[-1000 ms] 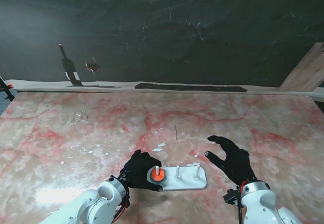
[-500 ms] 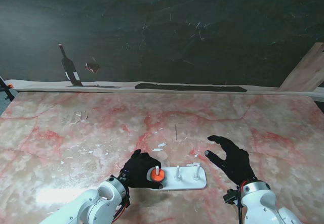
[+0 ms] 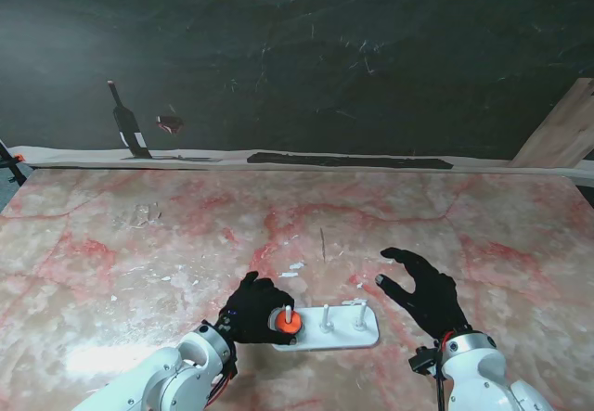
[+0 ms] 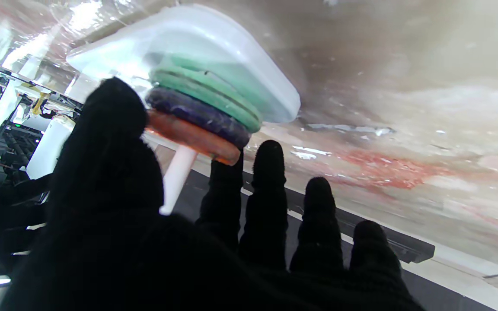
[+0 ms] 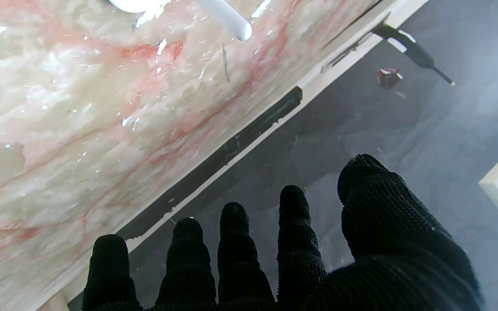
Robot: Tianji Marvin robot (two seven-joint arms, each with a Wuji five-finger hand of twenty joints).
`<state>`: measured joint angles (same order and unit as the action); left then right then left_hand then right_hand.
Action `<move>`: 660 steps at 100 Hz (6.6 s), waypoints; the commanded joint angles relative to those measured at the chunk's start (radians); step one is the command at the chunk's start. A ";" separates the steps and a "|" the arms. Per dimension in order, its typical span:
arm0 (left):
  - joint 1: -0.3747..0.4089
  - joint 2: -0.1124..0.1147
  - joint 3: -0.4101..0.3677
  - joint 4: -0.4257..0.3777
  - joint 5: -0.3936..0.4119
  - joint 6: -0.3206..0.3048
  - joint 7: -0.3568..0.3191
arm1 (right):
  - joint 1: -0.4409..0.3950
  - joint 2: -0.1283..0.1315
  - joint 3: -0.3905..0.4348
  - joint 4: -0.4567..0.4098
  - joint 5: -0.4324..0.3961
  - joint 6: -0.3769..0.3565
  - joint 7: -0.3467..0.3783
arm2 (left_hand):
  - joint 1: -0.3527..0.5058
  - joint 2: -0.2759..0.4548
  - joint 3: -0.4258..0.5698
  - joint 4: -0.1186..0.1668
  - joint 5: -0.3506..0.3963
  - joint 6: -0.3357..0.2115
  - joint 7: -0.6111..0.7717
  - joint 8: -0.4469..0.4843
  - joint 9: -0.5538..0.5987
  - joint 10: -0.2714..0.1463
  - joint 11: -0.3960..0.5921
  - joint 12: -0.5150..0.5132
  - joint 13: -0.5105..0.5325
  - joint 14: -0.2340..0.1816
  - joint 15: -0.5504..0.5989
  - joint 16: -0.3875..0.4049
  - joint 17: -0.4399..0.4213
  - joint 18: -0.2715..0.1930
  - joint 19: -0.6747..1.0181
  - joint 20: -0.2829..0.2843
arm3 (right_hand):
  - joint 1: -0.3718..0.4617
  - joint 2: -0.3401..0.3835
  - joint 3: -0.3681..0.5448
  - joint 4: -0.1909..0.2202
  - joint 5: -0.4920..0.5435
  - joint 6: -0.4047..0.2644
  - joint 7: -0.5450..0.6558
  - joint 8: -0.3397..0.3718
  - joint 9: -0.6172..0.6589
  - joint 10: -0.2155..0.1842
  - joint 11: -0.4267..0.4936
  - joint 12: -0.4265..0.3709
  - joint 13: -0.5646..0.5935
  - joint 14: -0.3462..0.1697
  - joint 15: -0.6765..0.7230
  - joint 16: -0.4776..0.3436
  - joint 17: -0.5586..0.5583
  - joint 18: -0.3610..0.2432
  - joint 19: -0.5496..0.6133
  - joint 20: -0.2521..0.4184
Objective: Move the three rings of the Hanoi Tower from the left rod to the right rod
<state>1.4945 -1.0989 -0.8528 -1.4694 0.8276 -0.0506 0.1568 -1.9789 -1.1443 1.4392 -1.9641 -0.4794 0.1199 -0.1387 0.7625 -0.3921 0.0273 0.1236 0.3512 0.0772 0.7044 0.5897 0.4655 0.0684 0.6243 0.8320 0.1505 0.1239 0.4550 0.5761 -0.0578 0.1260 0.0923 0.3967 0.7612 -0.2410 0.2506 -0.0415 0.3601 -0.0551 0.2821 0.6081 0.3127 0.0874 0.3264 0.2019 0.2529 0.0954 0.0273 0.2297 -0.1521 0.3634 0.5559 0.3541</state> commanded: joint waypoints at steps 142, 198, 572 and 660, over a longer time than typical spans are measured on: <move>-0.006 0.000 0.008 0.008 0.011 -0.031 0.027 | -0.010 -0.010 0.005 -0.001 0.050 -0.015 -0.003 | 0.140 0.047 0.020 -0.003 0.217 -0.044 0.085 -0.061 0.300 -0.053 0.089 -0.005 0.182 -0.040 0.115 0.056 -0.013 -0.020 0.096 0.182 | -0.011 0.050 -0.041 0.020 -0.028 0.008 -0.014 0.009 -0.022 0.002 0.010 0.006 -0.025 0.002 -0.011 0.005 -0.003 -0.028 -0.035 0.059; 0.021 0.005 -0.026 -0.049 0.034 -0.024 0.012 | 0.002 -0.009 0.001 0.009 0.068 -0.025 0.008 | 0.138 0.019 0.027 -0.003 0.244 -0.048 0.102 -0.073 0.331 -0.050 0.095 0.001 0.213 -0.034 0.117 0.056 -0.003 -0.009 0.133 0.178 | -0.011 0.050 -0.044 0.020 -0.033 0.009 -0.017 0.010 -0.027 0.004 0.009 0.006 -0.027 0.003 -0.011 0.006 -0.004 -0.030 -0.042 0.068; 0.050 0.047 -0.116 -0.238 0.130 -0.064 -0.204 | 0.007 -0.006 0.011 0.016 0.138 -0.040 0.051 | 0.159 -0.033 0.066 0.000 0.364 -0.101 0.085 -0.138 0.492 -0.032 -0.068 -0.213 0.296 -0.007 0.053 0.010 0.005 0.013 0.248 0.133 | -0.044 0.044 -0.036 0.018 -0.066 0.018 -0.036 0.010 -0.073 0.028 0.007 0.000 -0.023 0.013 -0.010 0.006 0.000 -0.007 -0.044 0.103; 0.024 0.055 -0.147 -0.327 0.047 -0.075 -0.344 | -0.007 -0.009 0.023 0.009 0.152 -0.013 0.050 | 0.165 -0.038 0.068 -0.002 0.358 -0.090 0.100 -0.142 0.492 -0.034 -0.038 -0.172 0.310 -0.012 0.064 0.019 -0.001 0.016 0.286 0.102 | -0.049 0.043 -0.030 0.018 -0.073 0.019 -0.038 0.010 -0.071 0.032 0.005 -0.001 -0.019 0.015 -0.010 0.007 -0.001 -0.001 -0.026 0.090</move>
<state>1.5348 -1.0442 -1.0073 -1.7827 0.8776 -0.1223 -0.1889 -1.9720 -1.1500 1.4590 -1.9488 -0.3271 0.0965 -0.0841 0.8330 -0.5031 -0.0158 0.1072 0.6342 0.0770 0.6735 0.4403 0.9313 0.0418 0.5670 0.6511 0.4478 0.1243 0.5022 0.5888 -0.0470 0.1271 0.3676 0.5060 0.7452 -0.2110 0.2296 -0.0413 0.3277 -0.0419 0.2555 0.6083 0.2717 0.1235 0.3294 0.2106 0.2344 0.1175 0.0226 0.2297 -0.1516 0.3631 0.5276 0.4314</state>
